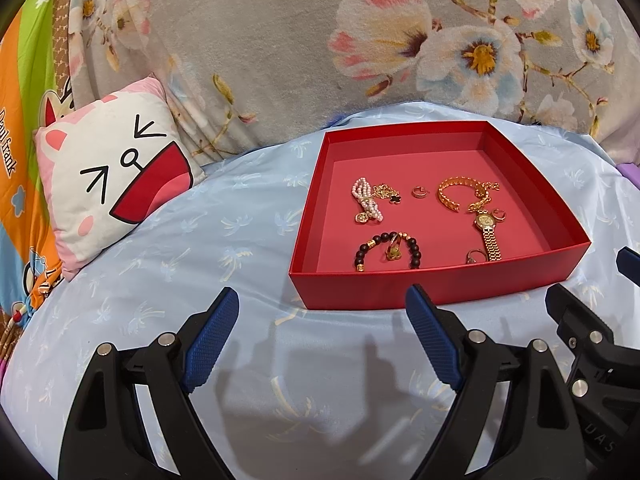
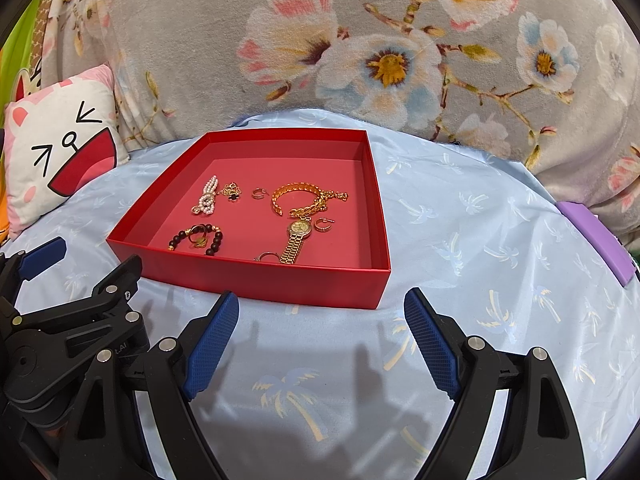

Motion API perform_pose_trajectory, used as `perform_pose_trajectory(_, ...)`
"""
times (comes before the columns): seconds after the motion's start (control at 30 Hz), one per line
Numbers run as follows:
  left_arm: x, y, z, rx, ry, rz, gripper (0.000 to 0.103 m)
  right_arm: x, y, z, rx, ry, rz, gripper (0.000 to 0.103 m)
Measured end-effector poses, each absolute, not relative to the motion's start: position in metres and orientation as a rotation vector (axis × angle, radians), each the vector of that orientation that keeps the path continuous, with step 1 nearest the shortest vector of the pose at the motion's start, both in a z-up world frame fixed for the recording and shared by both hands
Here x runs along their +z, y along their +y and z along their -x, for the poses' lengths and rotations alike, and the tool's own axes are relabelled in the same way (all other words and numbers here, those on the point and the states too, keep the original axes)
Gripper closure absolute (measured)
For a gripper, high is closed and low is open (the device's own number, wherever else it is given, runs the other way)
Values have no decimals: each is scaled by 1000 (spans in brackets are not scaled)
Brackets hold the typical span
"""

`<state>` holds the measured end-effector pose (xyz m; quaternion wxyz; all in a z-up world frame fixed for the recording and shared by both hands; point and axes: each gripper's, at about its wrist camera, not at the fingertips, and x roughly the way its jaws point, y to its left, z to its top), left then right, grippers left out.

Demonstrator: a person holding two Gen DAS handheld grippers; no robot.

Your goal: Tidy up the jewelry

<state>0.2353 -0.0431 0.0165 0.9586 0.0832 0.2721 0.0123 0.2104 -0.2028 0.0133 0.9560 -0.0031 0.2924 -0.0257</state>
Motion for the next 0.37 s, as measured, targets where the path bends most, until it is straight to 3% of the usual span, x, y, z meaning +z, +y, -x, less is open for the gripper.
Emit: perform_pose_trajectory(0.37, 20, -42, -236, 32, 555, -175, 20, 15, -211, -211, -56, 597, 9, 20)
